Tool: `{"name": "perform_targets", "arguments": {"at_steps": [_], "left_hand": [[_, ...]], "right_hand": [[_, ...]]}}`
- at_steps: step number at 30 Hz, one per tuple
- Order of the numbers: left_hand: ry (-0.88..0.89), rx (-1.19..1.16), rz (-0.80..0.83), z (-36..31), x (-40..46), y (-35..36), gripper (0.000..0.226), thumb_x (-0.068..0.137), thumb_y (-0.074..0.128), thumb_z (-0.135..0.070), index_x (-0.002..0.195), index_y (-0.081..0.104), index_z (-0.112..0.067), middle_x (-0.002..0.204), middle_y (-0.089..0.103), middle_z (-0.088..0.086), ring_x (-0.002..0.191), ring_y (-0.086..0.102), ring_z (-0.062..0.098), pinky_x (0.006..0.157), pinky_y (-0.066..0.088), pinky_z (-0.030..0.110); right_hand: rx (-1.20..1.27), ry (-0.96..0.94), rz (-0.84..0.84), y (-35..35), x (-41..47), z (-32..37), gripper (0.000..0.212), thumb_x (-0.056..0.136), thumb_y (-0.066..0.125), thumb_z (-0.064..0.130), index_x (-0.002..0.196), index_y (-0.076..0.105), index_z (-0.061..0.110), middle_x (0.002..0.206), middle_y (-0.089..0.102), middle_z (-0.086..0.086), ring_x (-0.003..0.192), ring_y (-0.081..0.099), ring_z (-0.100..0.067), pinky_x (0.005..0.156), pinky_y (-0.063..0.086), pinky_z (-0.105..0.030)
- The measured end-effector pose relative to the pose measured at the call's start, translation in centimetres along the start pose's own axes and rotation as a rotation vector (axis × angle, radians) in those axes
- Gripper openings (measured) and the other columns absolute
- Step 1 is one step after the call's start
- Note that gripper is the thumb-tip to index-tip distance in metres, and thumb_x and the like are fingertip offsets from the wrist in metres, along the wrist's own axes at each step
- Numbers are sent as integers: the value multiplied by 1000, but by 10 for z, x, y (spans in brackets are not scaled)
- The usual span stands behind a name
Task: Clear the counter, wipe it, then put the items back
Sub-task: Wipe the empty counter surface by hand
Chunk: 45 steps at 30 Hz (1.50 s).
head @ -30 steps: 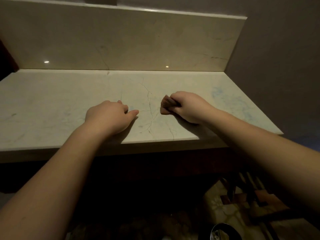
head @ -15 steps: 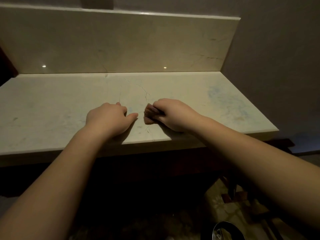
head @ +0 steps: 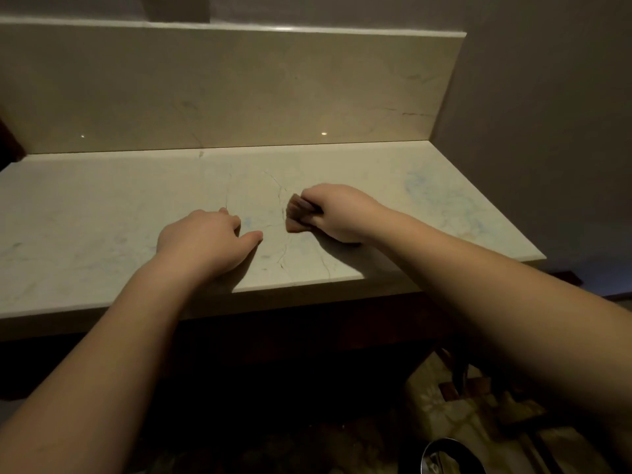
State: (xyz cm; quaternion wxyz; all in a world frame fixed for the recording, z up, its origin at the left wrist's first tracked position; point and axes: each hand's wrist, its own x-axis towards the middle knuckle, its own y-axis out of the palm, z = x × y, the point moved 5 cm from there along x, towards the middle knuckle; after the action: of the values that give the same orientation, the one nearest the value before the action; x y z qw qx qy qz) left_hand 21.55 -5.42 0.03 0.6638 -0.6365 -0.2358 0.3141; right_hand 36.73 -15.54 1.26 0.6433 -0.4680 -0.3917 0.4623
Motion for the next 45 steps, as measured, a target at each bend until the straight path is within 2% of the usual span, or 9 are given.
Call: {"name": "perform_targets", "arguments": {"at_steps": [6,12,19,26,29,34,38,42,45], "left_hand": [[-3,-14,34,0,-2,1,56,98,28,-61,138,49,-28,149,43,-5,122,51,23,78,51,35],[-52,-62,23,-2,0,0,50,97,30,-59,121,60,-27,134,54,-4,106,55,20,66,44,30],[-124,-160,42,-11,4,-2,43,93,44,-59,100,59,-19,93,55,0,86,55,19,76,53,37],[-43,-193,37,-24,20,-3,38,90,46,-62,97,48,-24,101,47,-3,98,46,18,90,52,44],[-30,-205,41,-31,27,-5,39,89,47,-63,98,48,-25,103,48,-2,99,46,19,90,51,44],[-37,-203,44,-41,34,-3,59,89,46,-65,127,49,-20,124,52,1,109,51,21,90,51,43],[-33,-120,50,-41,38,-2,66,89,40,-70,129,52,-20,138,48,2,116,51,21,87,52,39],[-18,-99,41,-39,37,-1,73,88,36,-73,141,45,-23,155,34,-2,131,44,21,91,49,39],[-9,-95,23,-39,36,0,77,88,33,-74,148,36,-25,160,25,-3,141,34,20,98,46,41]], "right_hand": [[38,-102,90,-2,-37,-2,9,93,57,26,89,49,24,89,47,9,81,45,-12,71,32,-27],[-42,-66,221,-5,-35,0,20,94,54,29,77,42,30,84,47,10,81,47,-16,71,36,-31],[-20,124,43,-10,60,-43,4,89,50,13,88,50,17,91,52,3,89,50,-23,70,32,-29],[-57,-70,139,-9,8,-27,7,95,53,25,90,52,30,87,48,16,83,49,-13,75,43,-31],[-87,-44,176,-10,21,-27,17,93,55,20,86,50,35,83,50,16,83,52,-16,75,47,-35],[-35,75,95,-15,100,-44,24,89,53,10,72,49,27,71,48,18,77,51,-17,64,35,-28],[14,90,50,-15,140,-47,20,86,48,2,90,63,14,81,61,7,91,60,-25,65,37,-29],[11,-4,48,-16,119,-57,23,88,53,10,69,51,24,69,50,21,80,51,-18,65,34,-31],[-49,-62,78,-16,94,-76,14,91,55,20,78,55,27,71,47,24,80,47,-16,68,31,-28]]}}
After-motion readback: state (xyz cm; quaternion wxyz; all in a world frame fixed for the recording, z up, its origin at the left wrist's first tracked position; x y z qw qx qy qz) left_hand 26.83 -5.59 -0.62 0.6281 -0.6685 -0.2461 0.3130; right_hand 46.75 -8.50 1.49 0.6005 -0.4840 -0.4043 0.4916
